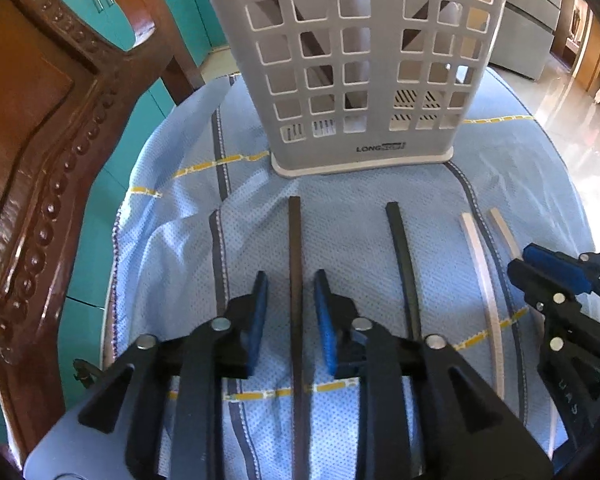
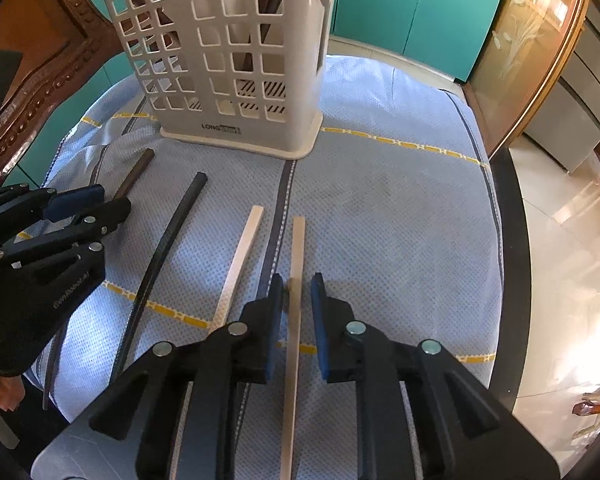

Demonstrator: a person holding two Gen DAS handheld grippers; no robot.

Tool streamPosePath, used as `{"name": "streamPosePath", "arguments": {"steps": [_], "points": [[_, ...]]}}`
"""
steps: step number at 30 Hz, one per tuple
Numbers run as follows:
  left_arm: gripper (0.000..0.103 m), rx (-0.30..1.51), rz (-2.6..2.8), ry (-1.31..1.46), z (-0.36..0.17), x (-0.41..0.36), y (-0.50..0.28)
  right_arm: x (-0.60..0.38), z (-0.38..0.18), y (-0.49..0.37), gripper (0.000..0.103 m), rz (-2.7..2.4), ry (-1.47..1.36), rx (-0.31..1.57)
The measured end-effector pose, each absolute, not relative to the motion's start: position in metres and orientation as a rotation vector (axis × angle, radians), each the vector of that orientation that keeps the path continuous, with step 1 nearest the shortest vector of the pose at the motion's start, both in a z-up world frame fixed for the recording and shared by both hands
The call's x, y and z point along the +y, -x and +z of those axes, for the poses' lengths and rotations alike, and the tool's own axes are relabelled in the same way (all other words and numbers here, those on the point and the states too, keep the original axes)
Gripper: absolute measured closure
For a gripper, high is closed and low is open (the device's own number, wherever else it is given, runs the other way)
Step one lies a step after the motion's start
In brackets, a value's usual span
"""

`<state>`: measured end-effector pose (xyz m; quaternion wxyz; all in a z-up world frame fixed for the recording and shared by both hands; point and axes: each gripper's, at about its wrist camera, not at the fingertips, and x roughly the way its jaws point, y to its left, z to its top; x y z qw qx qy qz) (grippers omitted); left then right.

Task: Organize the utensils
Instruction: 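Close both tools on their chopsticks and lift them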

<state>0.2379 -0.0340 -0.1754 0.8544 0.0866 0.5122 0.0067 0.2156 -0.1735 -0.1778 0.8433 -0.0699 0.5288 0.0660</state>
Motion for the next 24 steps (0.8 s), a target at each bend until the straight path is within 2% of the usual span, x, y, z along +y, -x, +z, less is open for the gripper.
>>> {"name": "streamPosePath", "arguments": {"steps": [5,7,8,9,15,24], "points": [[0.072,1.079,0.010,-0.172,-0.175,-0.034,-0.246,-0.173,-0.177,-0.215,0.086,0.137,0.142,1.114],[0.079,1.080,-0.008,-0.164,-0.176,-0.028,-0.245,-0.173,-0.176,-0.215,0.091,0.142,0.129,1.113],[0.091,1.089,-0.040,-0.136,-0.175,-0.029,-0.247,-0.173,-0.176,-0.215,0.095,0.147,0.121,1.114],[0.096,1.093,-0.051,-0.124,-0.175,-0.025,-0.244,-0.174,-0.175,-0.214,0.095,0.154,0.109,1.114],[0.096,1.050,-0.079,-0.052,-0.160,-0.014,-0.235,-0.188,-0.144,-0.208,0.095,0.183,0.031,0.993],[0.096,0.788,-0.175,0.016,-0.059,0.009,-0.178,-0.218,-0.046,-0.158,0.095,0.328,-0.079,0.726]]}}
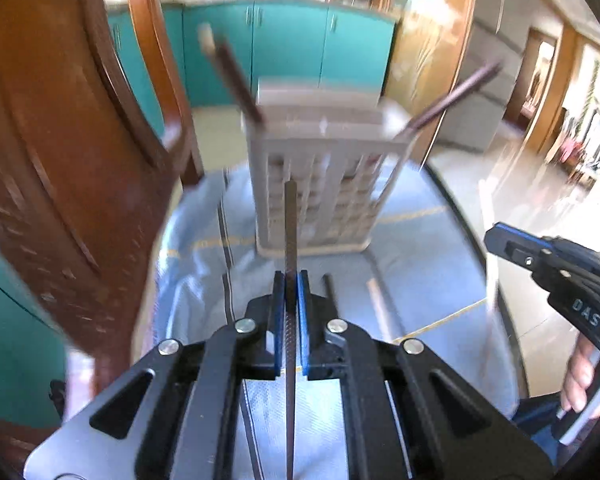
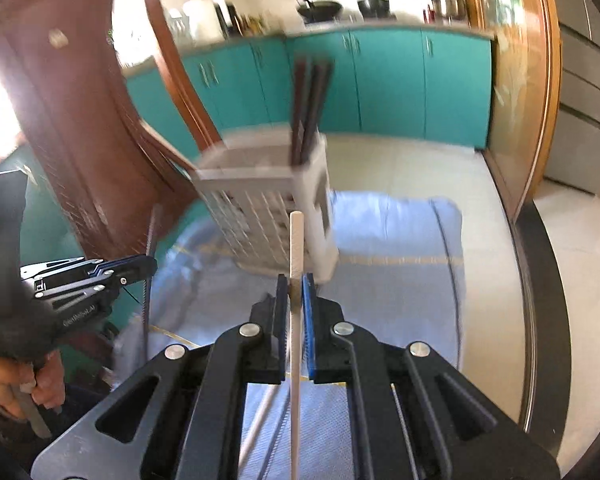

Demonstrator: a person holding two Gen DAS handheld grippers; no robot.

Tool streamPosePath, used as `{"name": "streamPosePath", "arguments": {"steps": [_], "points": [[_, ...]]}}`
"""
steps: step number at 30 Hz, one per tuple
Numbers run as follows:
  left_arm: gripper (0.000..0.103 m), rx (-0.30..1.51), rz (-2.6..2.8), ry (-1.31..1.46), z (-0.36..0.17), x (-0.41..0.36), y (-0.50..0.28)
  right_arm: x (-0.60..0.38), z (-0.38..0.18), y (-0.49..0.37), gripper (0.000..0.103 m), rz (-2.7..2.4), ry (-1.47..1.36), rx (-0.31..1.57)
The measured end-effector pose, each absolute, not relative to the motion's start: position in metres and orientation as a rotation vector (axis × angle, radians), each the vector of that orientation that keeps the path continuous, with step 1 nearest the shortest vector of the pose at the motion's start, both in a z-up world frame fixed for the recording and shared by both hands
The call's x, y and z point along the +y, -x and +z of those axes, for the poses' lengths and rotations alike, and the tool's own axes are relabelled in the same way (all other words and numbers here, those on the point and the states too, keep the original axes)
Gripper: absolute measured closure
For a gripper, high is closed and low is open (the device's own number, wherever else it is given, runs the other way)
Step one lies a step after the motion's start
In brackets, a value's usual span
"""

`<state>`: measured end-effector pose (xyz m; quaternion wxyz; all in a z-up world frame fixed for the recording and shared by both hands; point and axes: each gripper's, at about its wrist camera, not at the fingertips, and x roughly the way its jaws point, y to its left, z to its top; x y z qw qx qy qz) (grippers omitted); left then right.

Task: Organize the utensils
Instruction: 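Close both tools on their chopsticks and lift them, then carry both chopsticks over the basket and release them inside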

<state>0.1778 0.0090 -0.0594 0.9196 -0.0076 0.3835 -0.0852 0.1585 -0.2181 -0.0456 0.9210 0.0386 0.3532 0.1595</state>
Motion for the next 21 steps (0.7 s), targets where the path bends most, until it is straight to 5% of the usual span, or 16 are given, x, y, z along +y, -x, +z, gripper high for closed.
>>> {"name": "streamPosePath", "arguments": {"steps": [13,17,21], "points": [[0.096,0.363,-0.212,0.136,0.115,0.047,-0.164,-0.249,0.106,-0.199,0.095,0.348,-0.335,0.361],[0.096,0.274,-0.146,0.230,0.119,0.067,-0.190,-0.253,0.095,-0.223,0.095,0.267,-0.378,0.301],[0.096,0.389,-0.098,0.218,0.076,0.059,-0.234,-0.232,0.065,-0.247,0.096,0.255,-0.331,0.388]]}}
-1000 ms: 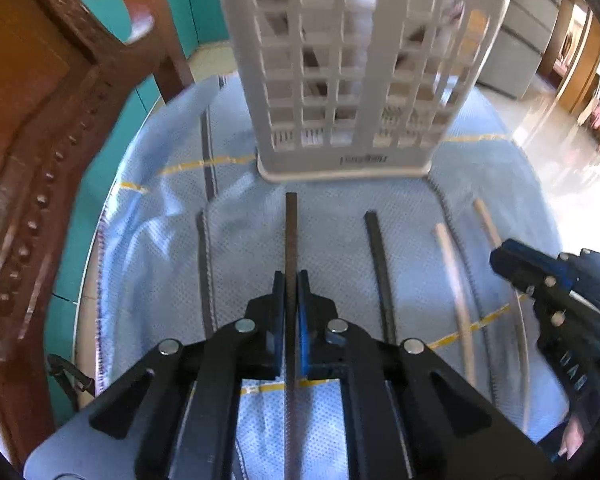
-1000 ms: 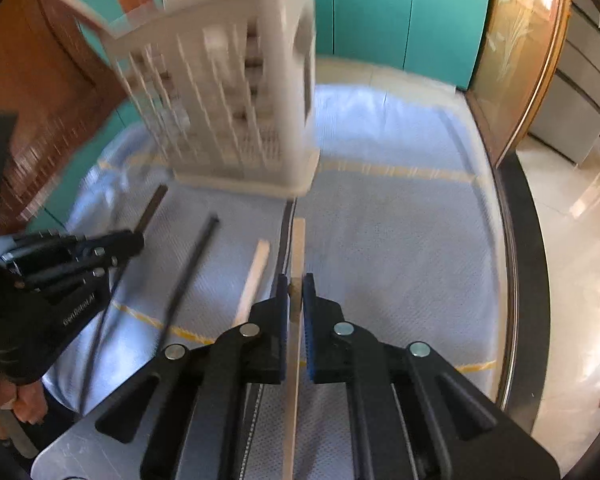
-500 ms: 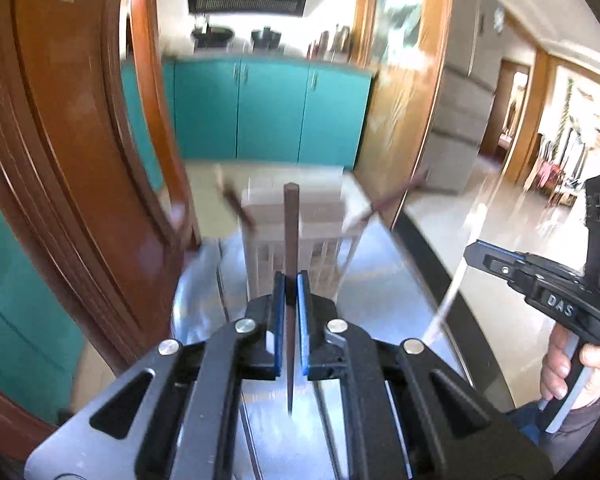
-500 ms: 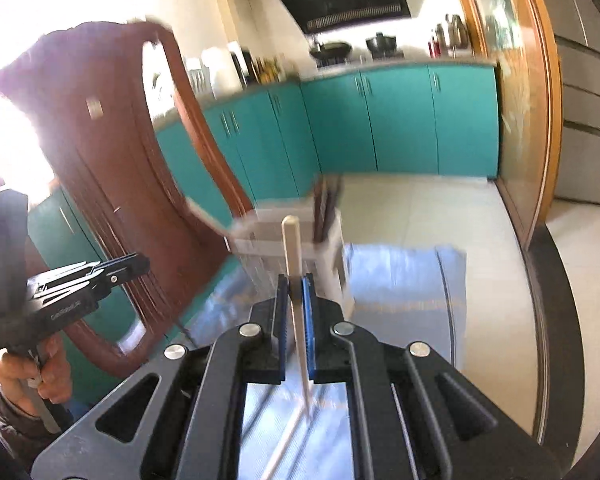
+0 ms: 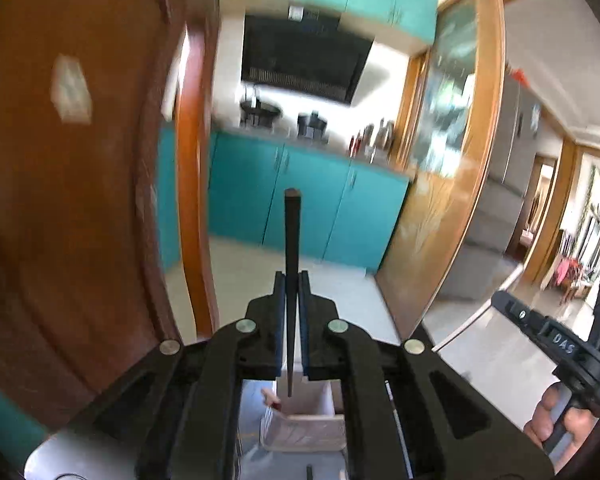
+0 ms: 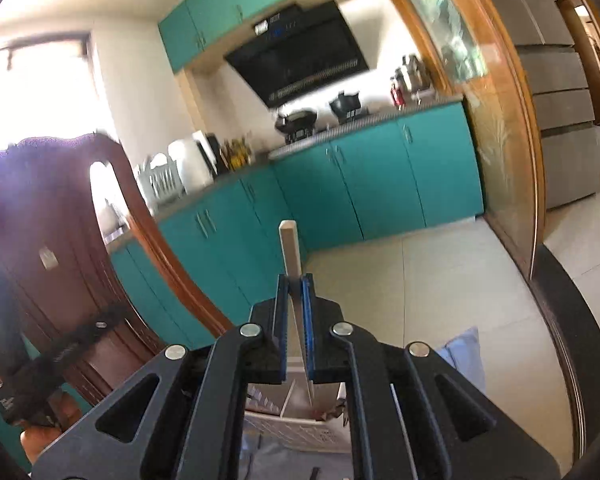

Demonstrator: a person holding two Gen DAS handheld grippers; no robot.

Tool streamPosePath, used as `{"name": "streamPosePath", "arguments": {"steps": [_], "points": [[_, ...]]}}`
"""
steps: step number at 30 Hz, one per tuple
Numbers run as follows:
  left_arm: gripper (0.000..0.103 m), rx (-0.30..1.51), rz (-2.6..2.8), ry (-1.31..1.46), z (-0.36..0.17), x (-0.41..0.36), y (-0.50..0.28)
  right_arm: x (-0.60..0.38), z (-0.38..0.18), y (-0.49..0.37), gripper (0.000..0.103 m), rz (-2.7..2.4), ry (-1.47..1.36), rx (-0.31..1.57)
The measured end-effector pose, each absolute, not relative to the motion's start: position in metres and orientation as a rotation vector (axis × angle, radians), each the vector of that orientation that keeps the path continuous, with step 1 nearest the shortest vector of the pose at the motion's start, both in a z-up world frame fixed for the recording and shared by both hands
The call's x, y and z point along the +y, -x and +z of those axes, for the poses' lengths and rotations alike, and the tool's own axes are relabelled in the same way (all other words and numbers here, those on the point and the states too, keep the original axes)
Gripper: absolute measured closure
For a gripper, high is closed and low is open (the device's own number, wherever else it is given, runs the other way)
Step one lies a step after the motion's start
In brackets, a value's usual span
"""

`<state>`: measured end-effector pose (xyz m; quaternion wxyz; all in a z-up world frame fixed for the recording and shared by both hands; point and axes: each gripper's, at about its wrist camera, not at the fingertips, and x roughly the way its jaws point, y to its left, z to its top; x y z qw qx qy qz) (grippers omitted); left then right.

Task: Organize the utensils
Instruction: 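Carry both chopsticks over the basket and release them inside, then close the right tool on a light wooden chopstick while the left tool moves back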

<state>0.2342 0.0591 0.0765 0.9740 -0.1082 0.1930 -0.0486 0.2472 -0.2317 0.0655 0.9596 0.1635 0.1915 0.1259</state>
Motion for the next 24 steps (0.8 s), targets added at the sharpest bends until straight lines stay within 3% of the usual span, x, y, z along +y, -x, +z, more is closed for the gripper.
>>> {"name": "streamPosePath", "arguments": {"steps": [7,10,13,17,24], "points": [[0.095,0.475,-0.067,0.122,0.044,0.037,-0.258,-0.196,0.043,-0.246,0.095,0.251,-0.199,0.421],[0.095,0.456,-0.038,0.080,0.046,0.028,-0.249,-0.189,0.044,-0.240,0.085,0.238,-0.171,0.405],[0.090,0.432,-0.027,0.040,0.048,0.022,-0.238,-0.190,0.050,-0.228,0.077,0.234,-0.160,0.370],[0.074,0.403,-0.016,0.003,0.051,0.014,-0.222,-0.193,0.058,-0.206,0.067,0.227,-0.138,0.312],[0.073,0.384,-0.023,-0.031,0.045,0.006,-0.196,-0.188,0.050,-0.159,0.067,0.291,-0.056,0.298]]}}
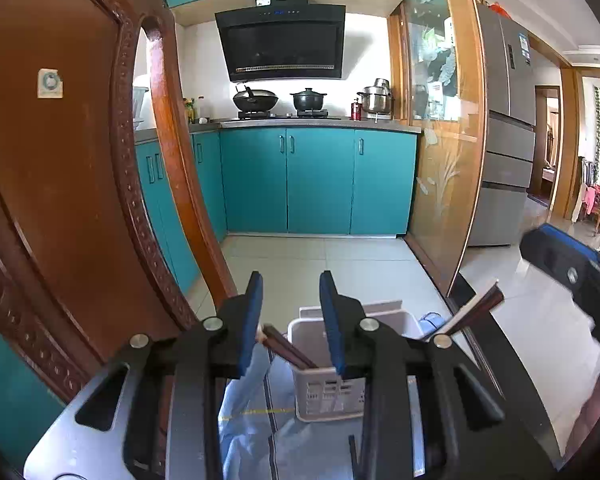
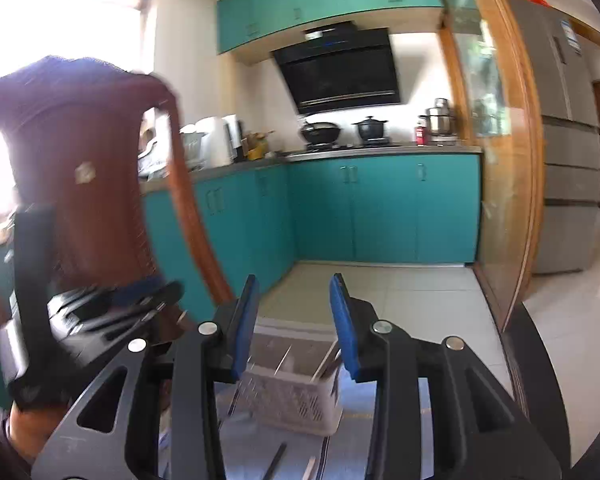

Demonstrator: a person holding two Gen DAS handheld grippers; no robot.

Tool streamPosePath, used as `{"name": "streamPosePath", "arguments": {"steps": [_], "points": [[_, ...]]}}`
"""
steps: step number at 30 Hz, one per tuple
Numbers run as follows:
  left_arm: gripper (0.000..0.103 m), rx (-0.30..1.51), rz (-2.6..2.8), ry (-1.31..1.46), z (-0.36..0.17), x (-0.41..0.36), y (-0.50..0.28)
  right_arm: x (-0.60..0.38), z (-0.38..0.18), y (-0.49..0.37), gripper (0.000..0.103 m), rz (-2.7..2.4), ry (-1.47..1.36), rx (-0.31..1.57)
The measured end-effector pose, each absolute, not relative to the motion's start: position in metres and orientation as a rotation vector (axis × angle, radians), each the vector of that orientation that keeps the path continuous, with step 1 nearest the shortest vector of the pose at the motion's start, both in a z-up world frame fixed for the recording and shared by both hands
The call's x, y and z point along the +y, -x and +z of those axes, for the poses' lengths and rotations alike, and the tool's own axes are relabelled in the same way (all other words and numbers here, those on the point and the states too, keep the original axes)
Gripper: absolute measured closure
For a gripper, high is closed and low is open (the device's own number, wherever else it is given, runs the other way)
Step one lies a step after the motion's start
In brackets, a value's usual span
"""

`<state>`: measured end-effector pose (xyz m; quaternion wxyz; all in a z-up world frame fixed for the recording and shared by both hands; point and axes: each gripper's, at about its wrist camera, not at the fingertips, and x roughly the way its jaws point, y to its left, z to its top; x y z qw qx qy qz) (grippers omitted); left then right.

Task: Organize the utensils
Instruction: 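Close the right tool on a light wooden chopstick while the left tool moves back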

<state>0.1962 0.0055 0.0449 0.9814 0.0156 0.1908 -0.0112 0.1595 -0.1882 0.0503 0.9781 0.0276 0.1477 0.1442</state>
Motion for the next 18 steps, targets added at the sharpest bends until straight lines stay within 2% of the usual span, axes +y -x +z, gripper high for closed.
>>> {"name": "streamPosePath", "arguments": {"steps": [4,9,11,18], "points": [[0.069,0.400,-0.028,-0.077,0.030,-0.005,-0.185,-0.180,0.008,-0.135,0.067,0.371,0.056,0.363],[0.066,0.435,0.006,-0.182,-0.007,-0.019,-0.176,-0.183,-0.094,-0.174,0.067,0.287,0.045,0.840],[0.066,0.466,0.010,-0.205,-0.022,-0.023,-0.174,-0.181,-0.123,-0.185,0.067,0.292,0.019,0.970],[0.066,0.510,0.000,-0.217,-0.039,-0.027,-0.175,-0.159,-0.163,-0.188,0.067,0.256,0.099,1.097]]}}
